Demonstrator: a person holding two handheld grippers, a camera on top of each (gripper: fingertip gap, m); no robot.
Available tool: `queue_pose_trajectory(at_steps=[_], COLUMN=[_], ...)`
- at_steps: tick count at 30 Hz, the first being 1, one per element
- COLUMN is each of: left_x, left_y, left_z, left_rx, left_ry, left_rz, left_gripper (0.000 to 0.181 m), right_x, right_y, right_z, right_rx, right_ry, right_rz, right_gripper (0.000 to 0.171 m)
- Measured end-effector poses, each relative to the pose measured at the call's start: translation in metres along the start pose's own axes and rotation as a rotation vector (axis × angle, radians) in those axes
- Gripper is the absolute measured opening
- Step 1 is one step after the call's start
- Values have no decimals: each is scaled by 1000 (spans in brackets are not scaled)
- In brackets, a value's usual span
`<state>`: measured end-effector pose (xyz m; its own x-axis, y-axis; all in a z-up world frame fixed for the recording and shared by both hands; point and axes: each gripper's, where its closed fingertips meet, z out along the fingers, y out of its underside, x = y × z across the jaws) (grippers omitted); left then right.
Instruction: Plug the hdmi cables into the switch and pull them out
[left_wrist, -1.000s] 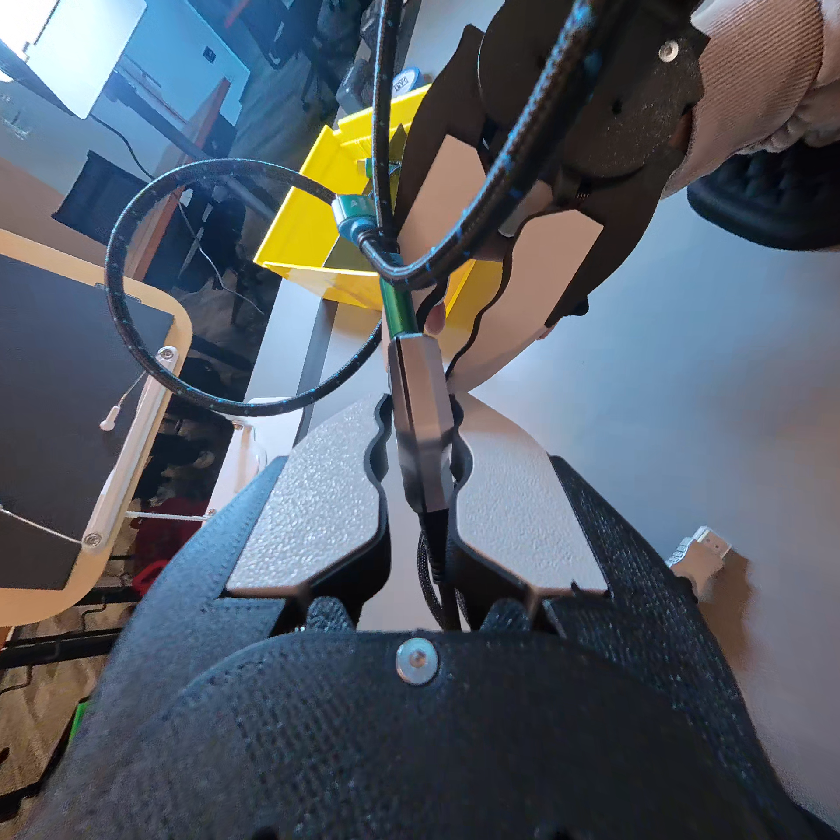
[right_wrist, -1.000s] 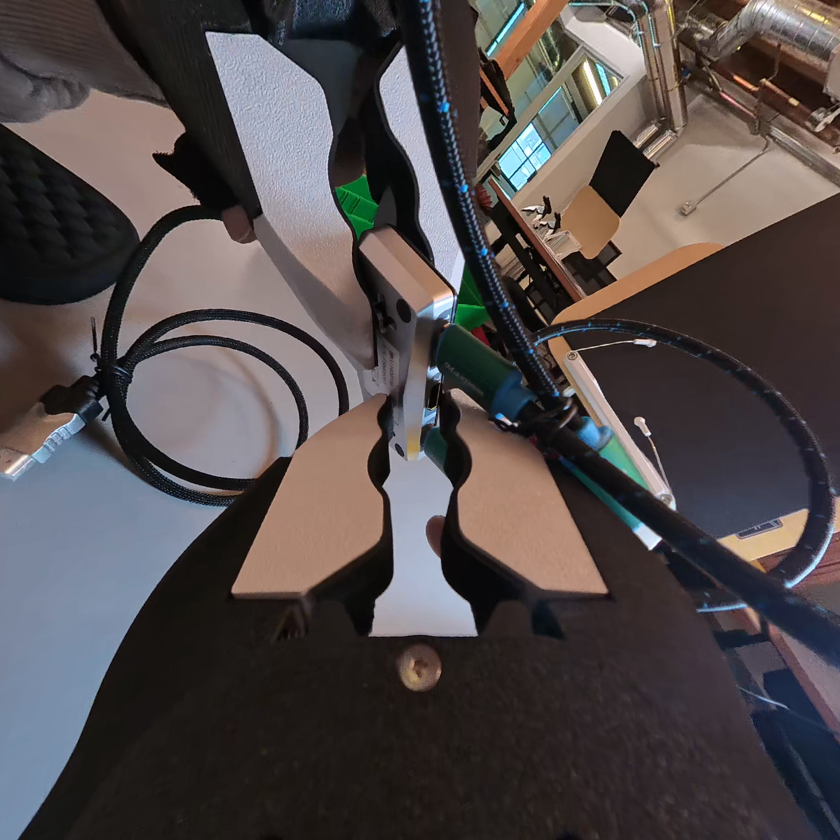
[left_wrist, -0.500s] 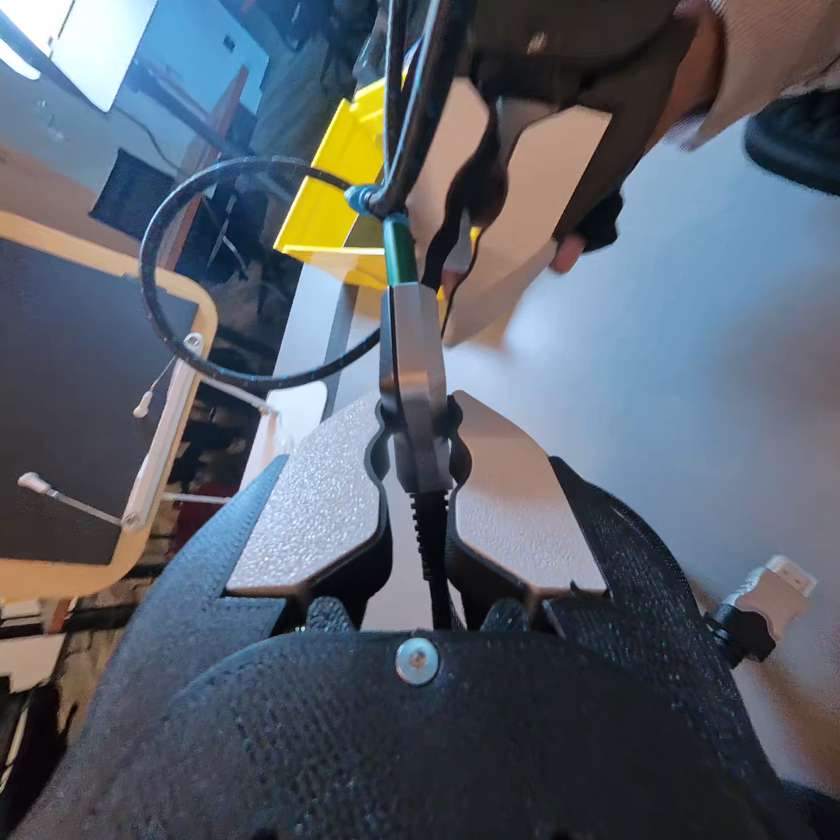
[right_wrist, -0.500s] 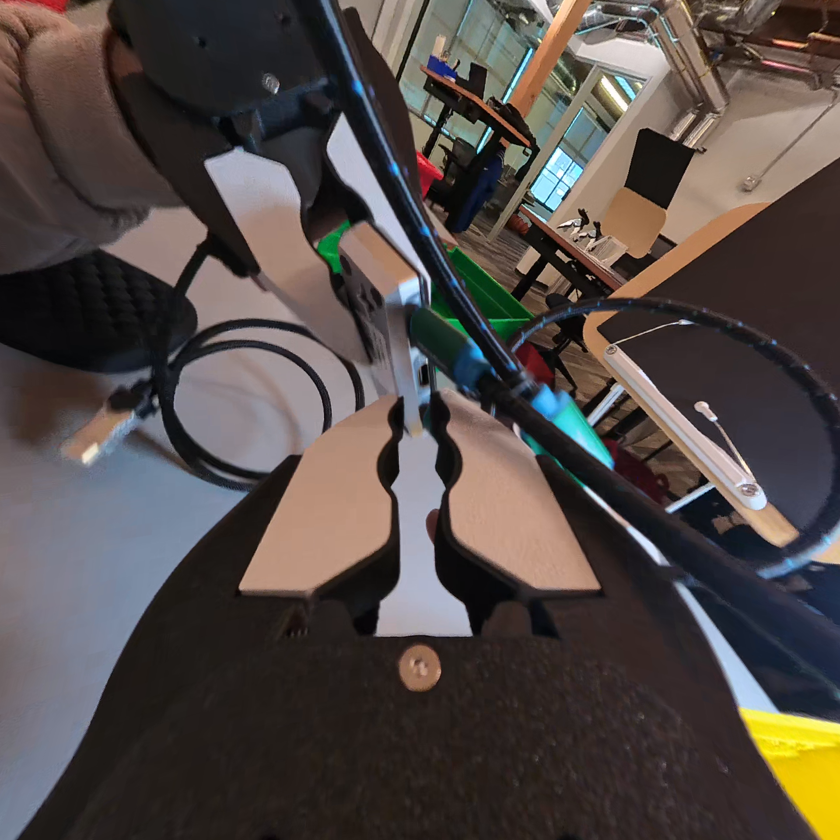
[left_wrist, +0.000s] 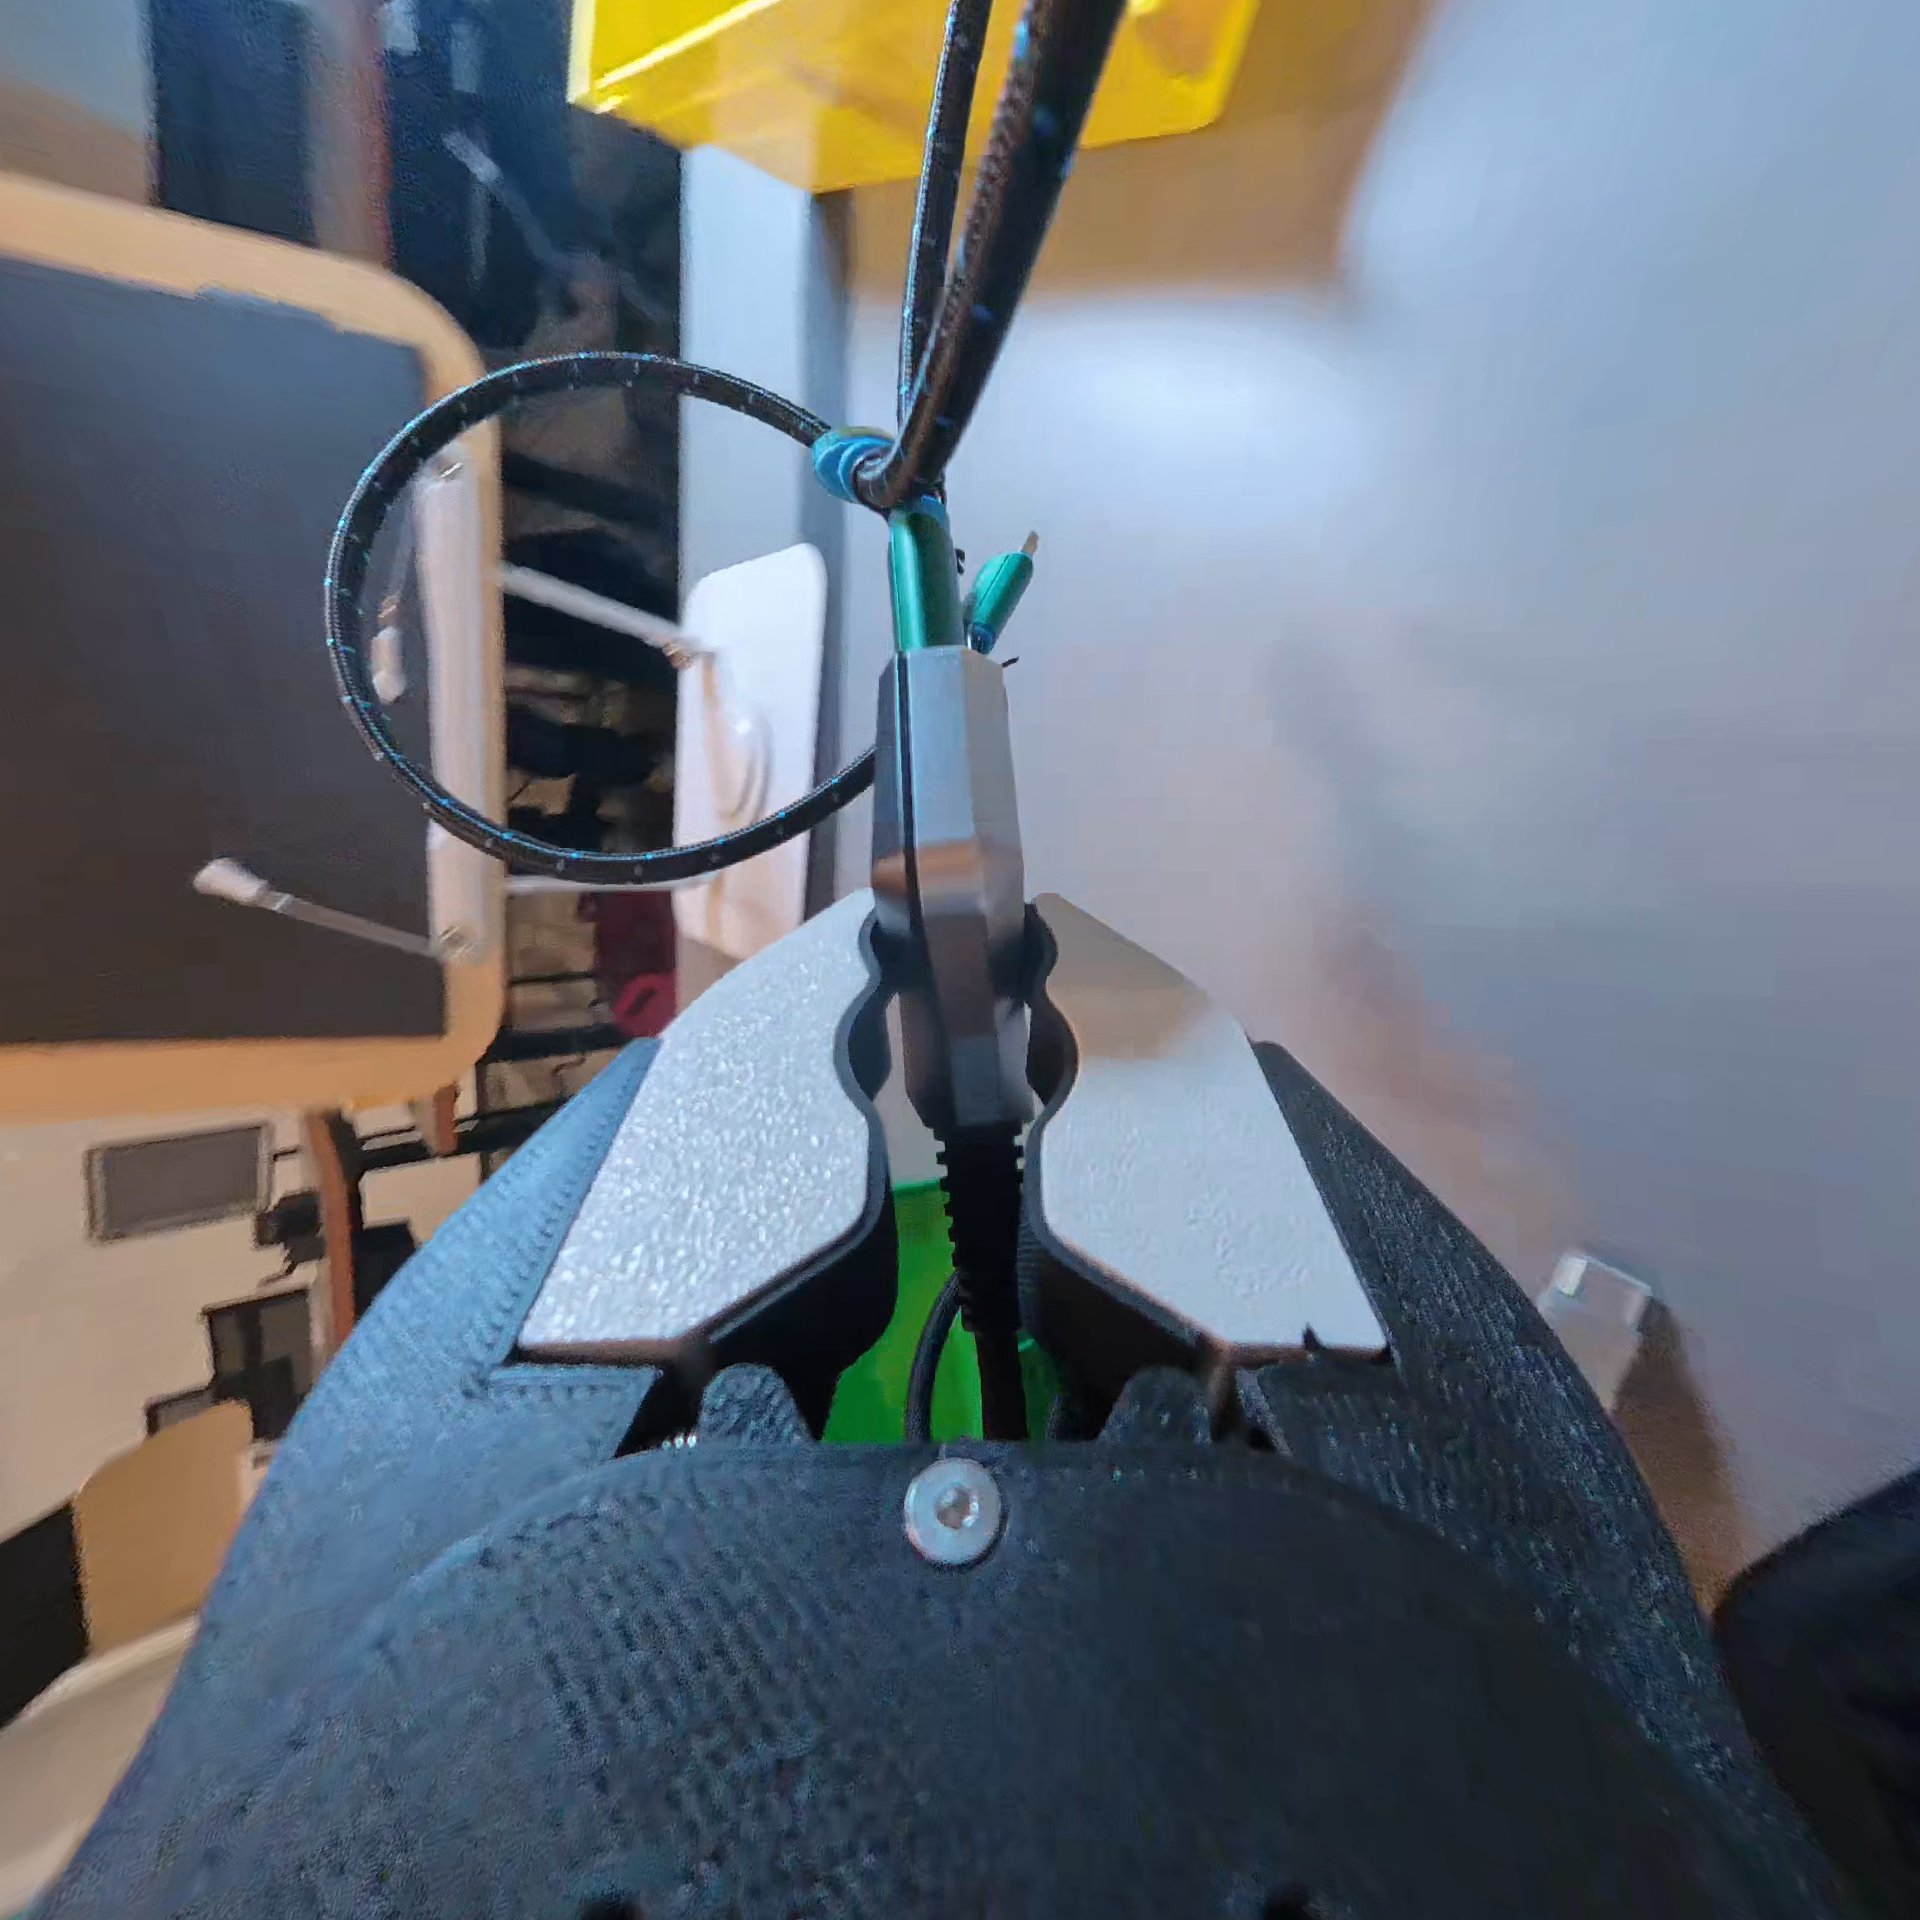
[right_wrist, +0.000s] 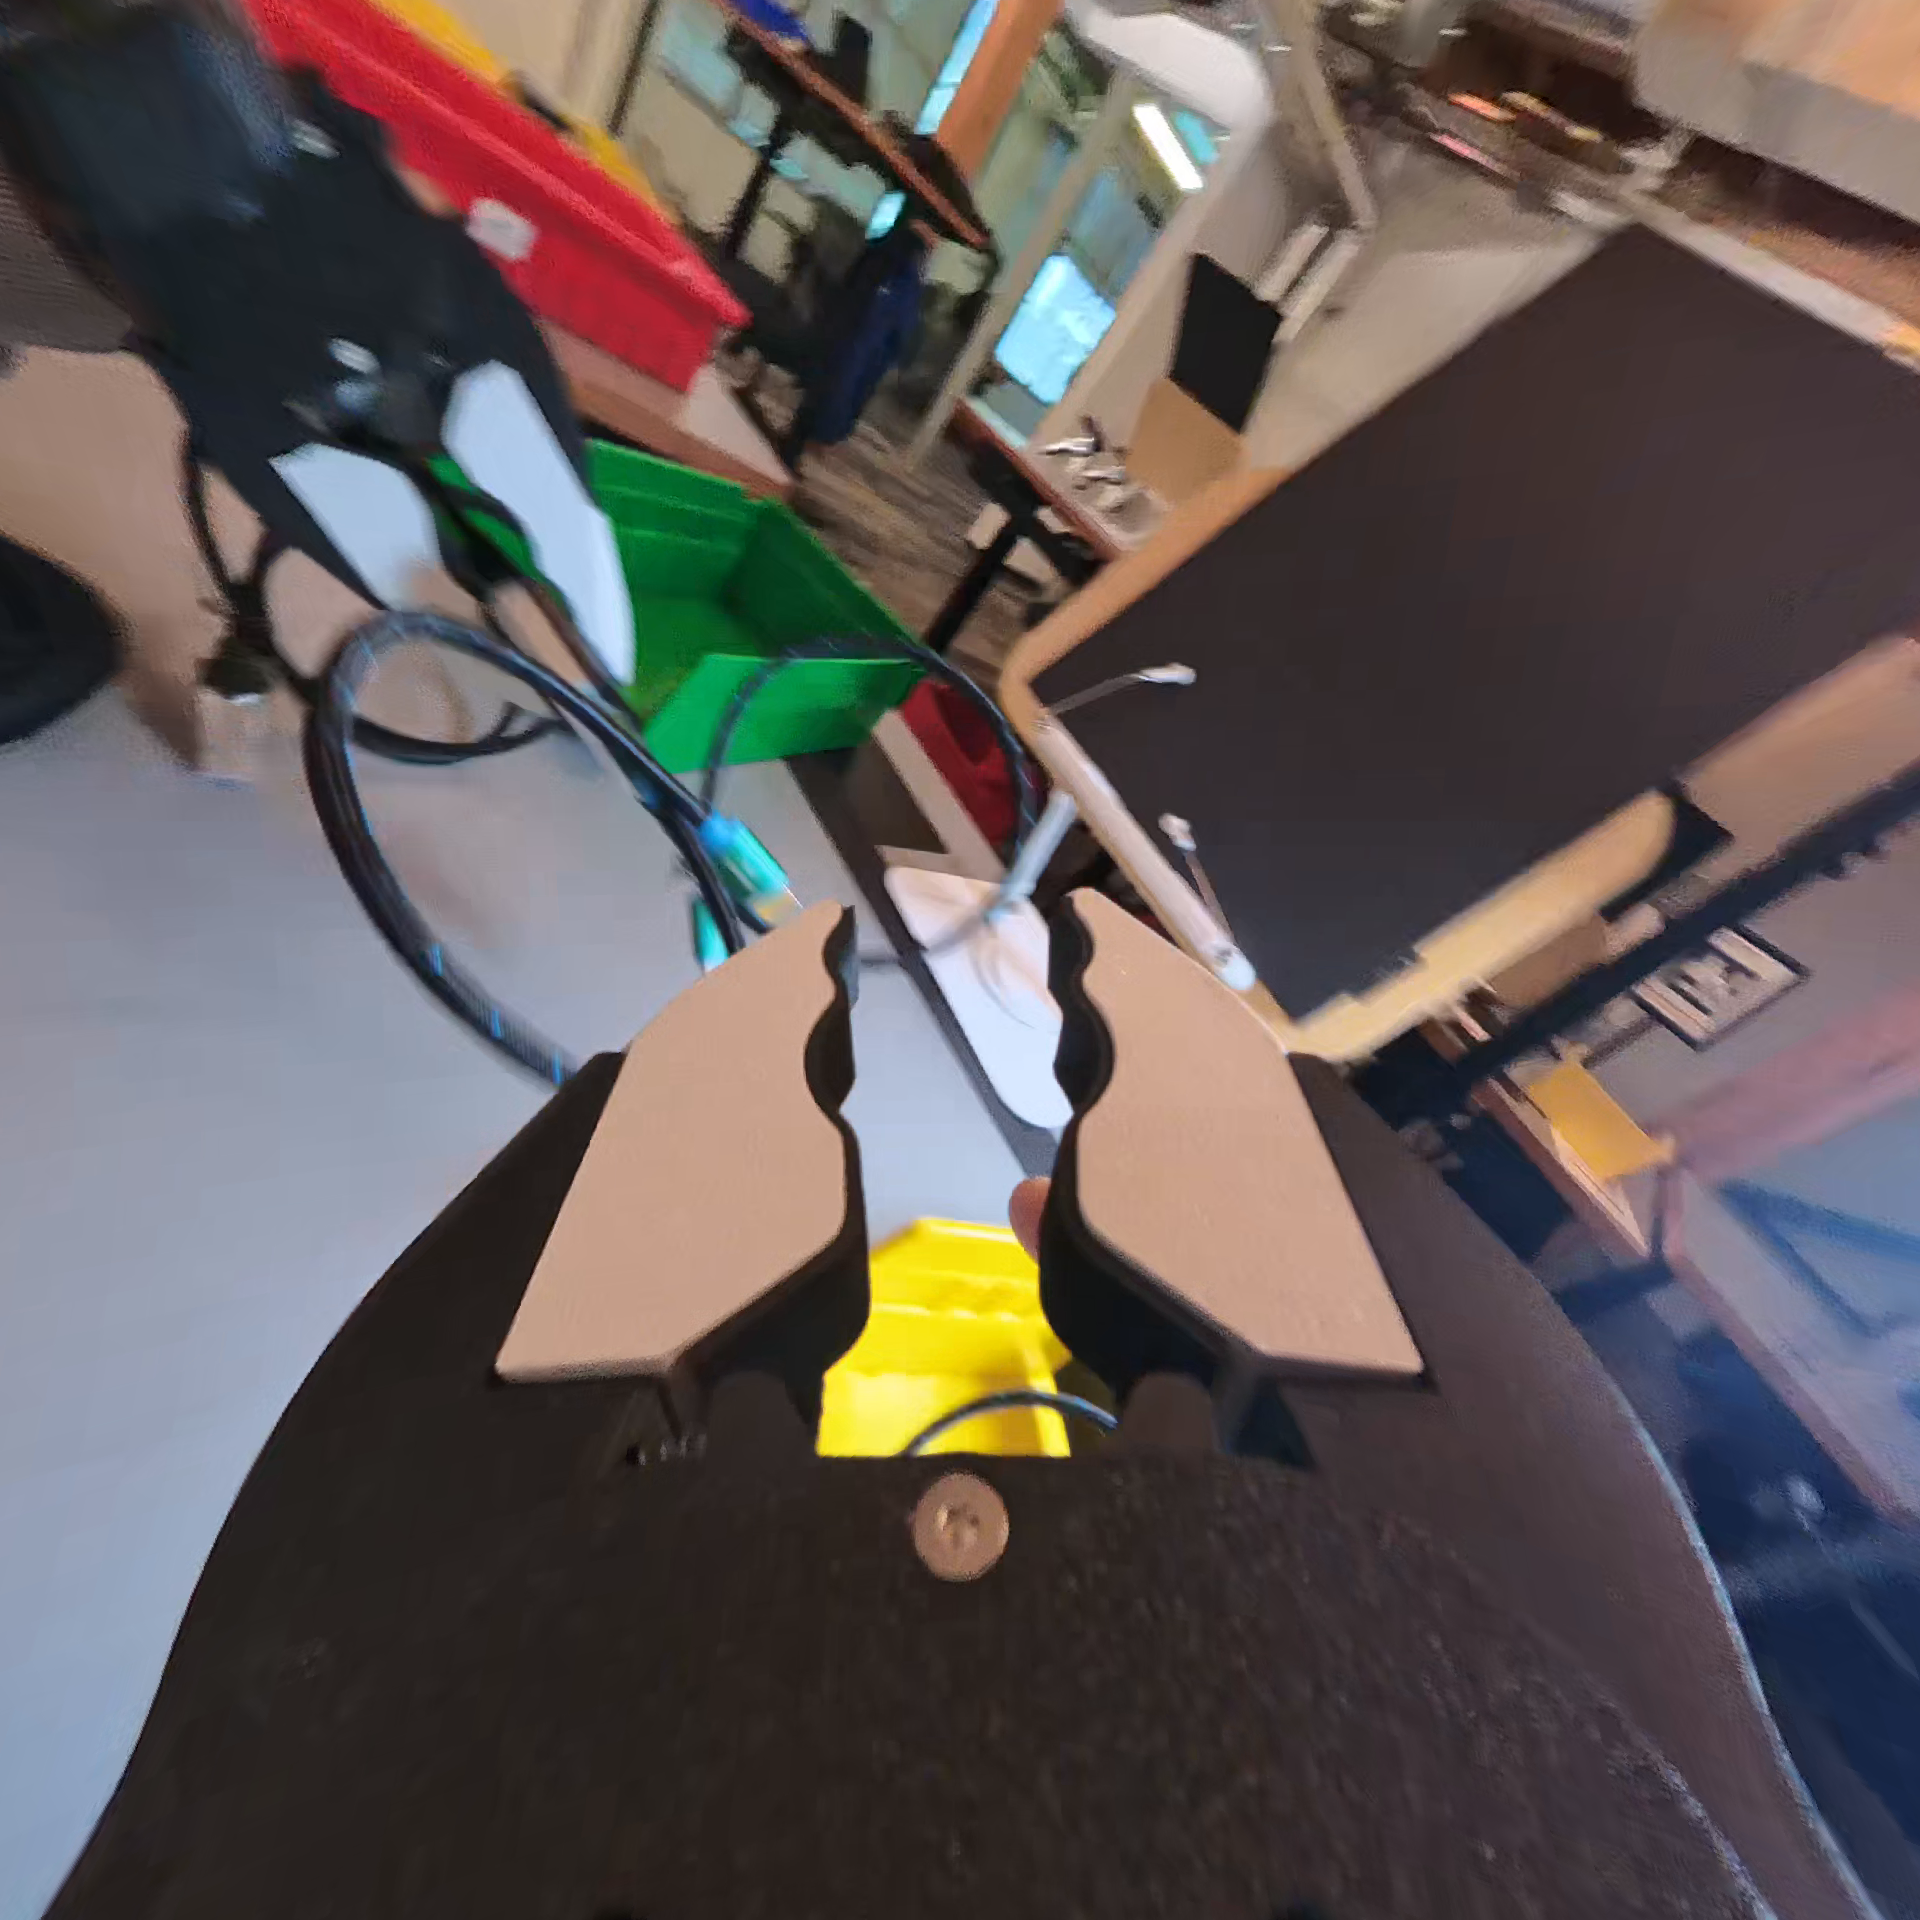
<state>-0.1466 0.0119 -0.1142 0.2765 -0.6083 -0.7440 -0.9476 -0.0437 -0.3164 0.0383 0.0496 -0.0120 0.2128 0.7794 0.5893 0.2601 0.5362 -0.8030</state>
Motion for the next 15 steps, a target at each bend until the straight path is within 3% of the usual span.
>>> queue_pose_trajectory(at_steps=[3, 7, 15], left_x=[27, 51, 68], left_y=[-25, -47, -55], left_z=[8, 9, 12], left_rx=[52, 101, 87], left_ry=[89, 148, 208], left_rz=[39, 66, 69], left_gripper=[23, 22, 23], right_x=[-56, -121, -144], right_y=[2, 50, 54], right_z=[31, 62, 77], right_rx=[-82, -279, -281], right_ry=[-199, -414, -345], right_rz=[-60, -156, -438], right_gripper=[36, 39, 18])
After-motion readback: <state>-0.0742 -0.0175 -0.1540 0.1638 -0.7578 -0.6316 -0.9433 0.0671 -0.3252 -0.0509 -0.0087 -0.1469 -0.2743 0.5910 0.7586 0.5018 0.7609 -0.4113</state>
